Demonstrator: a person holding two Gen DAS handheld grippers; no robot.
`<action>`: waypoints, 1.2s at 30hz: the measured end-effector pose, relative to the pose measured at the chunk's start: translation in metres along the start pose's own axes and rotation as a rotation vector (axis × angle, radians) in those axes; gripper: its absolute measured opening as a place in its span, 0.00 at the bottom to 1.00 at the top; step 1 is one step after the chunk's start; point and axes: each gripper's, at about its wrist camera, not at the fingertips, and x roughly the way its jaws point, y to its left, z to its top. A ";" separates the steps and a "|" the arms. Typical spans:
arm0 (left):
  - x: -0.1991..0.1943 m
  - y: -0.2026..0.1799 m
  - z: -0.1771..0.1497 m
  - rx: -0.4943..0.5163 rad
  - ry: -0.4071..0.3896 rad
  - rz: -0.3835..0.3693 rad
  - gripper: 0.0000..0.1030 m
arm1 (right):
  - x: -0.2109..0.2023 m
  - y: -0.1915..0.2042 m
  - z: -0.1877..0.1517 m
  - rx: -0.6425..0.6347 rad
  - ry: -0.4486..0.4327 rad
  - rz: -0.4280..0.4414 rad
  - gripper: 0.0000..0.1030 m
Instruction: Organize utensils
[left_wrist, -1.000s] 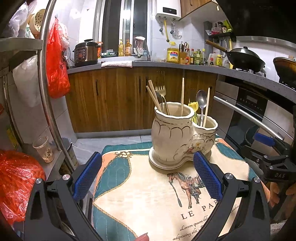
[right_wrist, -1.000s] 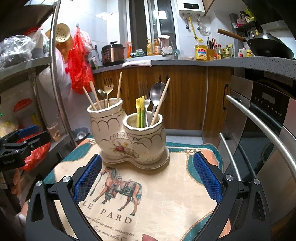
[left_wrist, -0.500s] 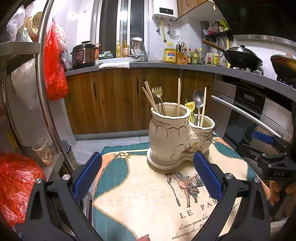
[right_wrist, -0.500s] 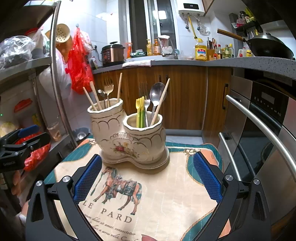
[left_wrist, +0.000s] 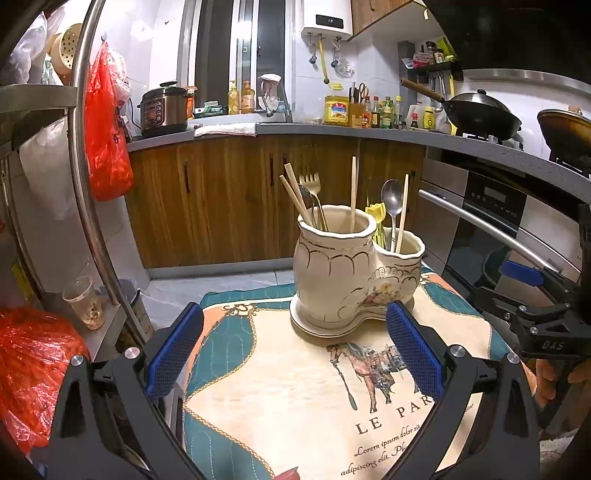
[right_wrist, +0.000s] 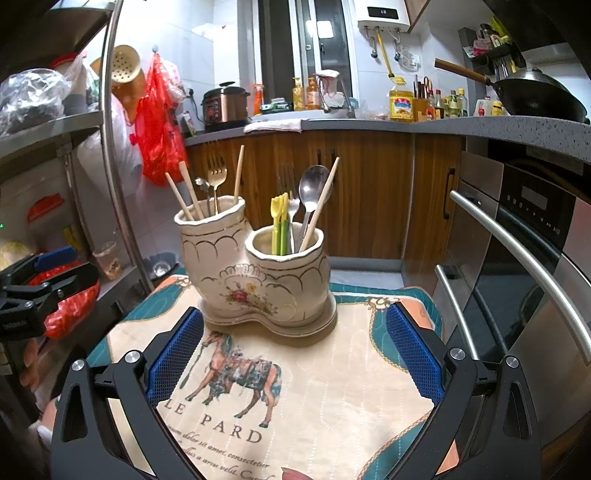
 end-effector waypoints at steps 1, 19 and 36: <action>0.000 0.001 0.000 0.000 -0.001 0.000 0.95 | 0.000 0.000 0.000 -0.002 0.001 -0.001 0.95; 0.004 0.002 -0.001 0.006 0.006 -0.009 0.95 | 0.000 -0.001 -0.002 -0.005 0.010 0.003 0.95; 0.007 0.003 -0.002 0.009 0.016 -0.010 0.95 | 0.003 -0.006 0.000 -0.004 0.014 0.002 0.95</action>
